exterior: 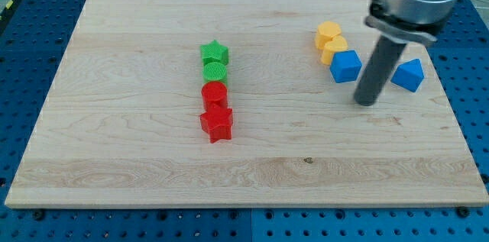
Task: Move the blue cube diagonal to the blue triangle
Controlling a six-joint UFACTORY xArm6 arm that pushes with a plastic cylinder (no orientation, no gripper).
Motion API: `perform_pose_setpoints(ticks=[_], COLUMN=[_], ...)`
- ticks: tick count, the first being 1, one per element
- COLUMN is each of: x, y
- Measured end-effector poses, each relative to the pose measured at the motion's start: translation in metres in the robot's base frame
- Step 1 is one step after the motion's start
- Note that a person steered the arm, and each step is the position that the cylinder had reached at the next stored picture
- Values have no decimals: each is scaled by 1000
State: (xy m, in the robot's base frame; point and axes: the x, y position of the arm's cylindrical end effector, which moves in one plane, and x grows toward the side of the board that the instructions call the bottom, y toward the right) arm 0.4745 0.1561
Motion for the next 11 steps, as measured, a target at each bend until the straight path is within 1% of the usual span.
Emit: perform_pose_setpoints(ticks=[2,3,4,5,6,7,8,11], x=[-26,-42,-41,-48,-48,-65,-79,-83], y=[-52,-1,16,12,-13,2,30,30])
